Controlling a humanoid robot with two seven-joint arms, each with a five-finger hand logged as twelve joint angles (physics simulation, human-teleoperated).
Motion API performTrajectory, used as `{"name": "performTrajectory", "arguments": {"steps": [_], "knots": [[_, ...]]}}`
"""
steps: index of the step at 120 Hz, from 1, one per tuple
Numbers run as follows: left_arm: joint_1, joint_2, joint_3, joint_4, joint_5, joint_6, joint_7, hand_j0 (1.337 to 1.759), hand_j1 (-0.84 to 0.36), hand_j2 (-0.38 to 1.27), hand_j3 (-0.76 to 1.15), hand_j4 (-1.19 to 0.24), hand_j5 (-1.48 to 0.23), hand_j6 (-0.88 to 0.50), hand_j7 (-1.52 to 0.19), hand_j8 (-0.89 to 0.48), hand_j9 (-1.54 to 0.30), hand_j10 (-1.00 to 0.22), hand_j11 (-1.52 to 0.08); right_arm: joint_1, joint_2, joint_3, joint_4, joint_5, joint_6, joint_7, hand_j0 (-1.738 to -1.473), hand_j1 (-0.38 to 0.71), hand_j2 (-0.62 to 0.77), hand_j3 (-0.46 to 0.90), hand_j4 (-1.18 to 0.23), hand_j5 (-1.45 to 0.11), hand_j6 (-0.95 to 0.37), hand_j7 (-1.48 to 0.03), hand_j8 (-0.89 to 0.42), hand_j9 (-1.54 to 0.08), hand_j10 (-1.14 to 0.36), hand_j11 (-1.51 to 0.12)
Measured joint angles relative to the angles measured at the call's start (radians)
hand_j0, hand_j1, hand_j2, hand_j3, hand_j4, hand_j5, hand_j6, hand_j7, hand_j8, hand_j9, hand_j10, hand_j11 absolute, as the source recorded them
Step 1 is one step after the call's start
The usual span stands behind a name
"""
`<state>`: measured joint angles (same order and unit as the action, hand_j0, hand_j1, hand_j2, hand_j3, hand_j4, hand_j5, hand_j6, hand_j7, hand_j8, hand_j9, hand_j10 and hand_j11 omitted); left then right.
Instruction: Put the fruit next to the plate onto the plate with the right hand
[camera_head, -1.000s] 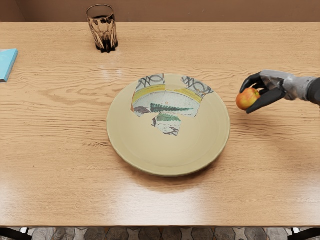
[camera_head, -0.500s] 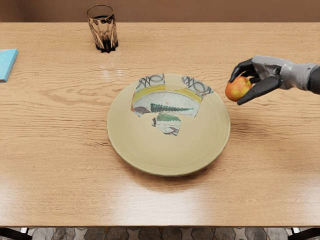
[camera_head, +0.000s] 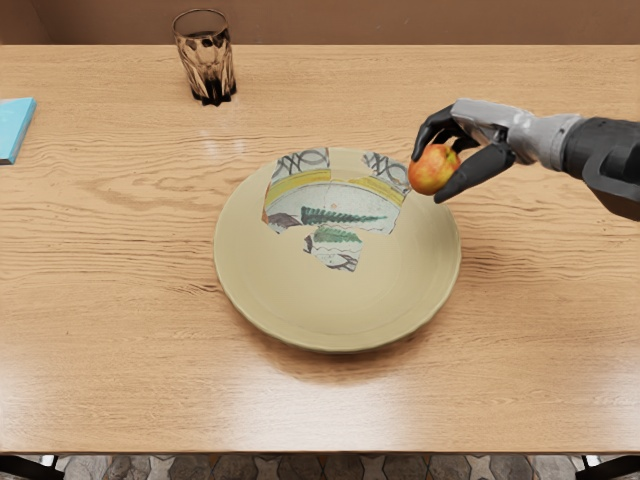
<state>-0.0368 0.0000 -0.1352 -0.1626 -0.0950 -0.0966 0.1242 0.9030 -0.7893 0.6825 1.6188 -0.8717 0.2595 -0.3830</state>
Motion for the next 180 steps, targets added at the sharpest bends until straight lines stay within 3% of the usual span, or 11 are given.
{"name": "performTrajectory", "arguments": {"steps": [37,85,126,180], "knots": [[0.0,0.0,0.0,0.0,0.0,0.0,0.0,1.658,0.35,0.0,0.0,0.0,0.0,0.0,0.0,0.0,0.0,0.0,0.0,0.1,0.116,-0.13,0.0,-0.094,-0.002,-0.053,-1.652,0.29,0.27,0.0,-0.67,-1.03,-0.37,-0.96,-0.34,-1.02,-0.6,-1.0],[0.0,0.0,0.0,0.0,0.0,0.0,0.0,1.658,0.35,0.0,0.0,0.0,0.0,0.0,0.0,0.0,0.0,0.0,0.0,0.153,0.261,-0.209,-0.02,-0.188,-0.006,-0.141,-1.652,0.28,0.25,0.0,-0.68,-1.01,-0.38,-0.95,-0.35,-1.02,-0.61,-1.0],[0.0,0.0,0.0,0.0,0.0,0.0,0.0,1.658,0.35,0.0,0.0,0.0,0.0,0.0,0.0,0.0,0.0,0.0,0.0,0.167,0.32,-0.271,-0.046,-0.232,-0.034,-0.169,-1.652,0.27,0.25,0.0,-0.68,-1.01,-0.38,-0.95,-0.35,-1.02,-0.61,-1.0],[0.0,0.0,0.0,0.0,0.0,0.0,0.0,1.658,0.35,0.0,0.0,0.0,0.0,0.0,0.0,0.0,0.0,0.0,0.0,0.169,0.377,-0.316,-0.089,-0.254,-0.055,-0.179,-1.652,0.26,0.23,0.0,-0.7,-0.97,-0.4,-0.92,-0.37,-0.99,-0.63,-0.96]]}}
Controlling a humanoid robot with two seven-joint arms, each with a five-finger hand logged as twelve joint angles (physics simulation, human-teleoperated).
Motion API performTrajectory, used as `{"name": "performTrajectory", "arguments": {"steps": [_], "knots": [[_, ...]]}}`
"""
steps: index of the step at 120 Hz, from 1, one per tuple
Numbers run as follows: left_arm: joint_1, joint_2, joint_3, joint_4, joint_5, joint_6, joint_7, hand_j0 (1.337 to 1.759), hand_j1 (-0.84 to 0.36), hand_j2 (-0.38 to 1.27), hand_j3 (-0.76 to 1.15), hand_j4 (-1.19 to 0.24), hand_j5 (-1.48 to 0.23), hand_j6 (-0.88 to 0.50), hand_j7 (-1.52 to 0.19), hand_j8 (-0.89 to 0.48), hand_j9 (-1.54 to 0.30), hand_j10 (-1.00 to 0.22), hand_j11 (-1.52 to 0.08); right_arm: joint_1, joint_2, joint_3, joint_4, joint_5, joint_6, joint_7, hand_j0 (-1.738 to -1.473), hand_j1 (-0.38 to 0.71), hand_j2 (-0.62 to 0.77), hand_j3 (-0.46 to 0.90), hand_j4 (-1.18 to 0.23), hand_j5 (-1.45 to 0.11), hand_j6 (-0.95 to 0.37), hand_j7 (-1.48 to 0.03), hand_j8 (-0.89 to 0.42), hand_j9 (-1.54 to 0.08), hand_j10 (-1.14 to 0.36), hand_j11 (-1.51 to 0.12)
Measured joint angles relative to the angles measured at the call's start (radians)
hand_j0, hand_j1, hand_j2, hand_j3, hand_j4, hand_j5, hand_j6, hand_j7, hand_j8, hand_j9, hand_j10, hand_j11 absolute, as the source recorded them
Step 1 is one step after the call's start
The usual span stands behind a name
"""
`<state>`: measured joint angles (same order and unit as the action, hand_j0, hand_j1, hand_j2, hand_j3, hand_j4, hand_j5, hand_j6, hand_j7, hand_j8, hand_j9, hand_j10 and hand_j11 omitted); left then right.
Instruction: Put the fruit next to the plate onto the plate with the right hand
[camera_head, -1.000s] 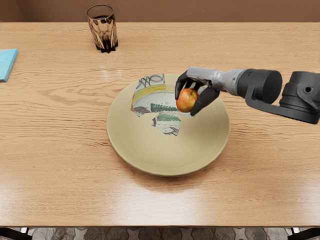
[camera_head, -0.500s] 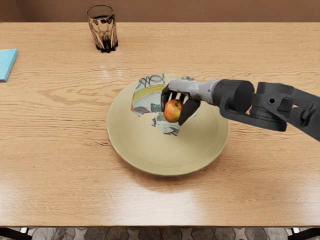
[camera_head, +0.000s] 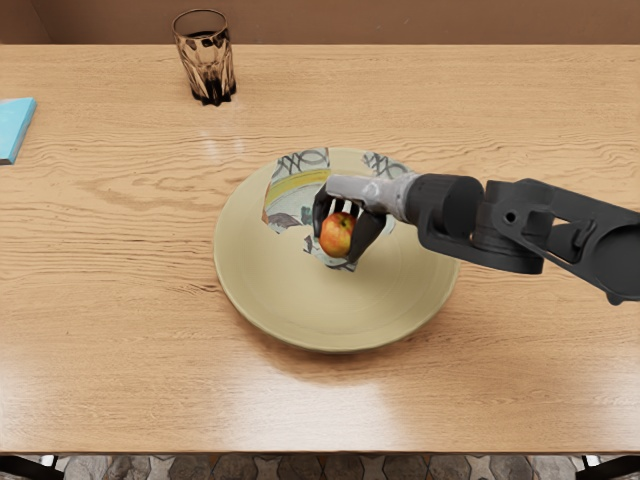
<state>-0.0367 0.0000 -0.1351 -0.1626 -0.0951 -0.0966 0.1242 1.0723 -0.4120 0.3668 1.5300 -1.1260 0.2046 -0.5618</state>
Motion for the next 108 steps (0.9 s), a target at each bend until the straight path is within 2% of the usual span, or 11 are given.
{"name": "performTrajectory", "arguments": {"steps": [19,35,76,108], "knots": [[0.0,0.0,0.0,0.0,0.0,0.0,0.0,1.658,0.35,0.0,0.0,0.0,0.0,0.0,0.0,0.0,0.0,0.0,0.0,-0.001,0.002,0.001,-0.004,0.006,-0.001,-0.001,-1.654,0.22,0.2,0.0,-0.64,-0.86,-0.47,-0.83,-0.45,-0.89,-0.69,-0.87],[0.0,0.0,0.0,0.0,0.0,0.0,0.0,1.658,0.35,0.0,0.0,0.0,0.0,0.0,0.0,0.0,0.0,0.0,0.0,-0.003,0.002,0.002,-0.007,0.011,-0.011,-0.001,-1.656,0.19,0.07,0.0,-0.54,-0.72,-0.46,-0.71,-0.45,-0.73,-0.57,-0.72],[0.001,0.0,0.0,0.0,0.0,0.0,0.0,1.658,0.35,0.0,0.0,0.0,0.0,0.0,0.0,0.0,0.0,0.0,0.0,-0.008,0.001,0.01,-0.013,0.021,-0.017,-0.001,-1.658,0.04,-0.03,0.0,-0.34,-0.45,-0.33,-0.44,-0.33,-0.45,-0.35,-0.45],[0.0,0.0,0.0,0.0,0.0,0.0,0.0,1.658,0.35,0.0,0.0,0.0,0.0,0.0,0.0,0.0,0.0,0.0,0.0,-0.009,-0.038,0.04,-0.013,0.168,-0.013,0.011,-1.658,-0.2,-0.02,0.0,-0.13,-0.17,-0.13,-0.17,-0.13,-0.17,-0.13,-0.17]]}}
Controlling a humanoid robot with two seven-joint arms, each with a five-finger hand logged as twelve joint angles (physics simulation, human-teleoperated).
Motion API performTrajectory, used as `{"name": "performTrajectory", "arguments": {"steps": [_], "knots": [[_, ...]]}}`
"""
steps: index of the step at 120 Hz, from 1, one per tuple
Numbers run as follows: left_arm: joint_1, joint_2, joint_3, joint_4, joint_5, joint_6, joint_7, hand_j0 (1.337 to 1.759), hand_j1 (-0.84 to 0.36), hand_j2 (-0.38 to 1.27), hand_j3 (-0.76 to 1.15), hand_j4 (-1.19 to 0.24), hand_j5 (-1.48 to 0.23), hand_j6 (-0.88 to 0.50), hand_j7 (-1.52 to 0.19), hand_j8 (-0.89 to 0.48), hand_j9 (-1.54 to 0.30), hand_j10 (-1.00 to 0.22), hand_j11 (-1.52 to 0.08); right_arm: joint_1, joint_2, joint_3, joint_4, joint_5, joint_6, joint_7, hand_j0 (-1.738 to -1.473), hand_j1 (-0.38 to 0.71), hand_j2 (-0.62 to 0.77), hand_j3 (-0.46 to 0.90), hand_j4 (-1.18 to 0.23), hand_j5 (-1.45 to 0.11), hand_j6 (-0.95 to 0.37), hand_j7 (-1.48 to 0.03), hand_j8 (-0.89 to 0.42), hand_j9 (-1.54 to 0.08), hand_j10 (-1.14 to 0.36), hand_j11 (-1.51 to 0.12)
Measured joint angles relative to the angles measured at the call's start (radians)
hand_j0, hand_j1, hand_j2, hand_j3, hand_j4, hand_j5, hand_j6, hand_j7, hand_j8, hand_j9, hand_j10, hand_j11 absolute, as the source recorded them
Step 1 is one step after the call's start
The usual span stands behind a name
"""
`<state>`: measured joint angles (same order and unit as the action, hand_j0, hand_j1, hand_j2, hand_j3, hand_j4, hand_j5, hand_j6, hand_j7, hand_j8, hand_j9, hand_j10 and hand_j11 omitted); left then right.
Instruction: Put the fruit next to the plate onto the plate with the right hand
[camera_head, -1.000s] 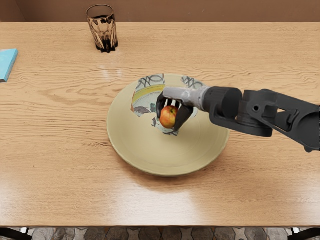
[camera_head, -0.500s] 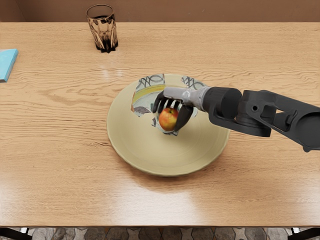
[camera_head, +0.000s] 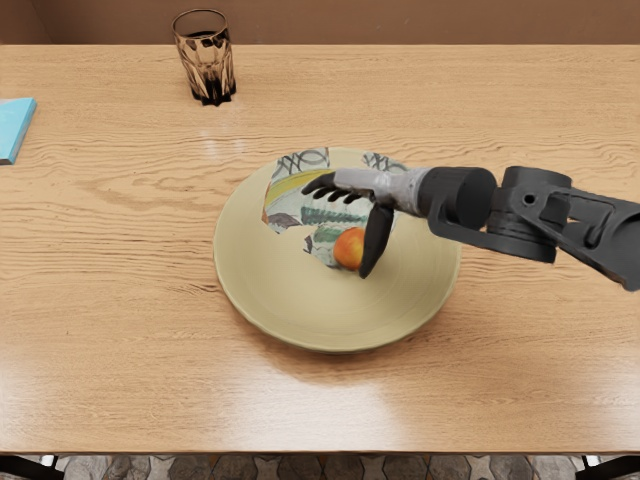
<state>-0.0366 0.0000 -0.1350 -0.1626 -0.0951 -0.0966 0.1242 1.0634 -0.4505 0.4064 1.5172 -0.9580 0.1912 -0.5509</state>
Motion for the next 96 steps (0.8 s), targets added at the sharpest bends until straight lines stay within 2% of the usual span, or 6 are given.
{"name": "performTrajectory", "arguments": {"steps": [15,34,71,96], "knots": [[0.0,0.0,0.0,0.0,0.0,0.0,0.0,1.658,0.35,0.0,0.0,0.0,0.0,0.0,0.0,0.0,0.0,0.0,0.0,-0.002,-0.028,0.025,0.0,0.088,0.027,0.022,-1.658,-0.27,-0.01,0.0,-0.07,-0.09,-0.07,-0.09,-0.07,-0.09,-0.07,-0.09],[0.0,0.0,0.0,0.0,0.0,0.0,0.0,1.658,0.35,0.0,0.0,0.0,0.0,0.0,0.0,0.0,0.0,0.0,0.0,-0.011,-0.058,0.076,0.0,0.215,0.104,0.031,-1.658,-0.31,0.0,0.0,-0.03,-0.04,-0.03,-0.04,-0.03,-0.04,-0.03,-0.04],[0.001,0.0,0.0,0.0,0.0,0.0,0.0,1.658,0.35,0.0,0.0,0.0,0.0,0.0,0.0,0.0,0.0,0.0,0.0,-0.084,-0.12,0.215,-0.031,0.434,0.356,0.033,-1.658,-0.34,0.0,0.0,-0.01,-0.01,-0.01,-0.01,-0.01,-0.01,-0.01,-0.01],[0.0,0.0,0.0,0.0,0.0,0.0,0.0,1.658,0.35,0.0,0.0,0.0,0.0,0.0,0.0,0.0,0.0,0.0,0.0,-0.113,-0.176,0.266,-0.072,0.569,0.411,0.032,-1.658,-0.35,0.0,0.0,0.0,0.0,0.0,0.0,0.0,0.0,0.0,0.0]]}}
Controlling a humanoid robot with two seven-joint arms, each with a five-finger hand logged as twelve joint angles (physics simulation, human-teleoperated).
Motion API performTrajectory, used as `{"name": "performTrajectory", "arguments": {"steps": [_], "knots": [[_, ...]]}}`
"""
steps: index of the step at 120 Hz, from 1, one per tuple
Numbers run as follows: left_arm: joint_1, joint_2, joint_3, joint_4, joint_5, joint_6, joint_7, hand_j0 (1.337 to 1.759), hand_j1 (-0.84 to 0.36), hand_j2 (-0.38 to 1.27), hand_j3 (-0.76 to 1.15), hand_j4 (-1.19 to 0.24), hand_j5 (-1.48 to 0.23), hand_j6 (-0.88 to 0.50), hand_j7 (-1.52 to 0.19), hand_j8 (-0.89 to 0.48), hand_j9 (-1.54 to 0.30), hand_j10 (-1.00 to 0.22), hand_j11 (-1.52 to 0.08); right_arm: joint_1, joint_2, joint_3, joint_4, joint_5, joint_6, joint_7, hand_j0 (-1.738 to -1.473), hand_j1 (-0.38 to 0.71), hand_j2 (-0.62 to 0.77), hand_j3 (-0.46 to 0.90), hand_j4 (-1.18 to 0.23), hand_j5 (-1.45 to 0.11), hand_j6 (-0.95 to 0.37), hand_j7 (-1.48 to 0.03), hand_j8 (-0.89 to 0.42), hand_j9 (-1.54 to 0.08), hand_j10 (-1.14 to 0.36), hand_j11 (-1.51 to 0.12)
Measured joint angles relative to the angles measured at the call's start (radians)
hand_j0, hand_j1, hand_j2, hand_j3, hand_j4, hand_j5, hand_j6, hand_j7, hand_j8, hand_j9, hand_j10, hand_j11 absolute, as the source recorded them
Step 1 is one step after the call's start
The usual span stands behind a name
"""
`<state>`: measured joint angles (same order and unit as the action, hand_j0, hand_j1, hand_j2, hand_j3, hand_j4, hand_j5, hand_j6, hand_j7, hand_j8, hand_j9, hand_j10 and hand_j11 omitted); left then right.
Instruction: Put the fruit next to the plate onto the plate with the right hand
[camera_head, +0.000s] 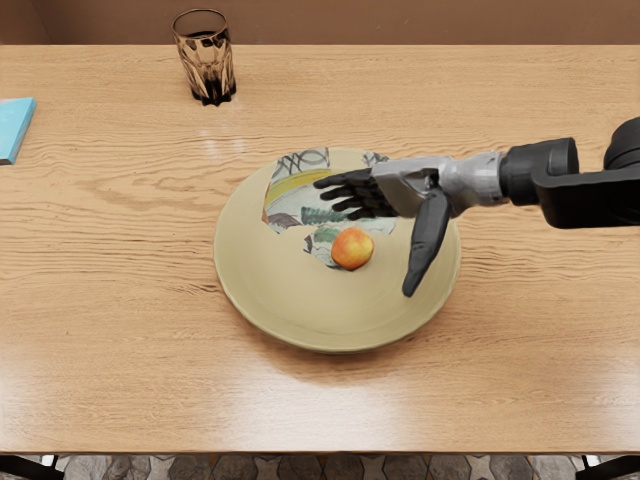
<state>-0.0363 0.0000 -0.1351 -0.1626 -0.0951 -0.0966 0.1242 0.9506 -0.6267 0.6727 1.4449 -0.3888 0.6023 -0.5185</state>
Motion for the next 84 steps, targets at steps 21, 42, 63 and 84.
{"name": "performTrajectory", "arguments": {"steps": [21,42,63,84], "knots": [[0.0,0.0,0.0,0.0,0.0,0.0,0.0,1.658,0.35,0.0,0.0,0.0,0.0,0.0,0.0,0.0,0.0,0.0,0.0,-0.073,-0.015,0.107,-0.036,0.032,0.007,0.0,-1.658,-0.35,0.0,0.0,0.0,0.0,0.0,0.0,0.0,0.0,0.0,0.0],[0.0,0.0,0.0,0.0,0.0,0.0,0.0,1.658,0.35,0.0,0.0,0.0,0.0,0.0,0.0,0.0,0.0,0.0,0.0,-0.131,-0.018,0.182,-0.138,0.119,0.008,0.0,-1.658,-0.35,0.0,0.0,0.0,0.0,0.0,0.0,0.0,0.0,0.0,0.0],[0.001,0.0,0.0,0.0,0.0,0.0,0.0,1.658,0.35,0.0,0.0,0.0,0.0,0.0,0.0,0.0,0.0,0.0,0.0,-0.152,-0.021,0.197,-0.258,0.196,0.009,-0.007,-1.658,-0.35,0.0,0.0,0.0,0.0,0.0,0.0,0.0,0.0,0.0,0.0],[0.0,0.0,0.0,0.0,0.0,0.0,0.0,1.658,0.35,0.0,0.0,0.0,0.0,0.0,0.0,0.0,0.0,0.0,0.0,-0.167,-0.058,0.19,-0.34,0.261,0.009,-0.013,-1.658,-0.35,0.0,0.0,0.0,0.0,0.0,0.0,0.0,0.0,0.0,0.0]]}}
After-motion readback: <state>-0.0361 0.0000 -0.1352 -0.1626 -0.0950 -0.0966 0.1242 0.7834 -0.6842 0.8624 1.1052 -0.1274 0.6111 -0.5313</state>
